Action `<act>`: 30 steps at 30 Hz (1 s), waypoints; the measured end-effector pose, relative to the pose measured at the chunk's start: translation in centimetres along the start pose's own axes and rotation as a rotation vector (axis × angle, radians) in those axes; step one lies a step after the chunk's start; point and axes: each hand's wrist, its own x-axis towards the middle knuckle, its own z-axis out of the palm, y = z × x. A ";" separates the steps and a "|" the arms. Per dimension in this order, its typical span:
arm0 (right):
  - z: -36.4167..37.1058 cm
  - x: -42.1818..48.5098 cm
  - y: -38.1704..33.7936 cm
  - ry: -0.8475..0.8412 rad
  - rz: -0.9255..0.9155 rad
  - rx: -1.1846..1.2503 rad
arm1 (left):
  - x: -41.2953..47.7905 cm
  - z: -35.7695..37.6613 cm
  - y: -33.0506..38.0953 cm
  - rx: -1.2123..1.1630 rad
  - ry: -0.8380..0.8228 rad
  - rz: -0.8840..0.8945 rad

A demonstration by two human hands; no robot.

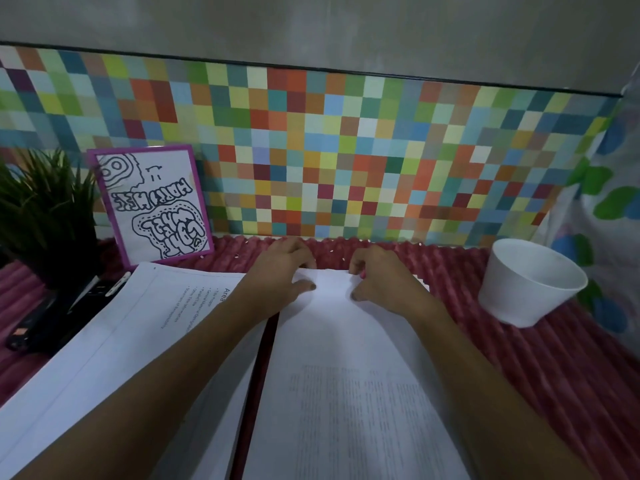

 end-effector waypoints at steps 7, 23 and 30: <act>-2.1 -0.7 -0.7 0.029 -0.062 0.181 | -0.4 -0.3 1.9 -0.402 0.172 -0.134; -6.3 -3.0 -1.9 -0.158 0.007 0.207 | -0.6 1.5 3.9 -0.969 0.216 -0.470; -4.4 -2.6 -4.2 -0.166 -0.147 0.167 | -0.5 1.6 4.2 -0.912 0.270 -0.332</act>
